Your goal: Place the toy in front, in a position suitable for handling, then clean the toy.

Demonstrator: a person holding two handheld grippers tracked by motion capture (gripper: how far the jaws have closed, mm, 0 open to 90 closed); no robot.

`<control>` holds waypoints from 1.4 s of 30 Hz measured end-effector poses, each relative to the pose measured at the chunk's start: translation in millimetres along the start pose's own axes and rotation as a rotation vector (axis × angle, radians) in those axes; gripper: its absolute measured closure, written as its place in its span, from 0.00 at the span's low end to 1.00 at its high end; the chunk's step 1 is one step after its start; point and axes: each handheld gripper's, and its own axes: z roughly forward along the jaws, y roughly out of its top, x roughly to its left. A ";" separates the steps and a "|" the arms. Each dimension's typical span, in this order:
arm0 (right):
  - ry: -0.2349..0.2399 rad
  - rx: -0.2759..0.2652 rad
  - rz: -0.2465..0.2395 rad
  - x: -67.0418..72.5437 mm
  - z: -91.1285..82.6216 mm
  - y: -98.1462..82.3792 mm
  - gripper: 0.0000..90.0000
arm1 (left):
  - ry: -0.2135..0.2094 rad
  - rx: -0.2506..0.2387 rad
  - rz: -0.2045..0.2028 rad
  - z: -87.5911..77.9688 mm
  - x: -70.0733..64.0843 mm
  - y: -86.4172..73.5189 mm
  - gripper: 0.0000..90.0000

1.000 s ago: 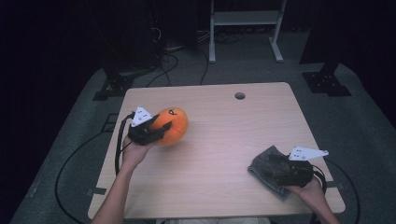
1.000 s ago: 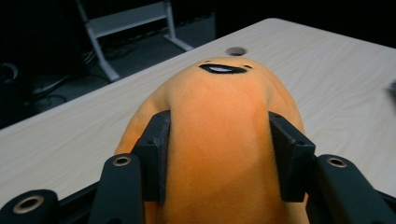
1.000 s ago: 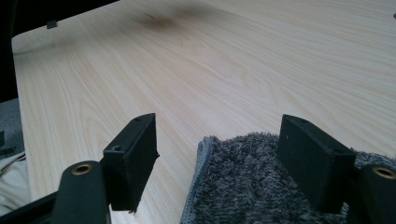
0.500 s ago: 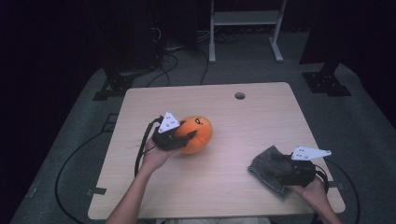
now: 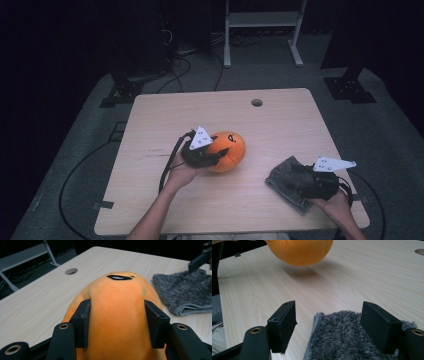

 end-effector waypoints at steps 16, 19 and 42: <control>-0.008 0.010 0.001 -1.2 0.8 -0.4 0.31 | -0.079 0.012 0.034 12.6 -28.8 -7.5 0.51; -0.009 0.010 -0.008 0.7 0.7 0.0 0.31 | -0.089 0.020 0.028 15.8 -31.7 -12.3 0.50; -0.017 0.012 0.003 -0.3 2.6 -0.6 0.30 | -0.082 -0.094 -0.059 -25.4 -30.6 -10.5 0.11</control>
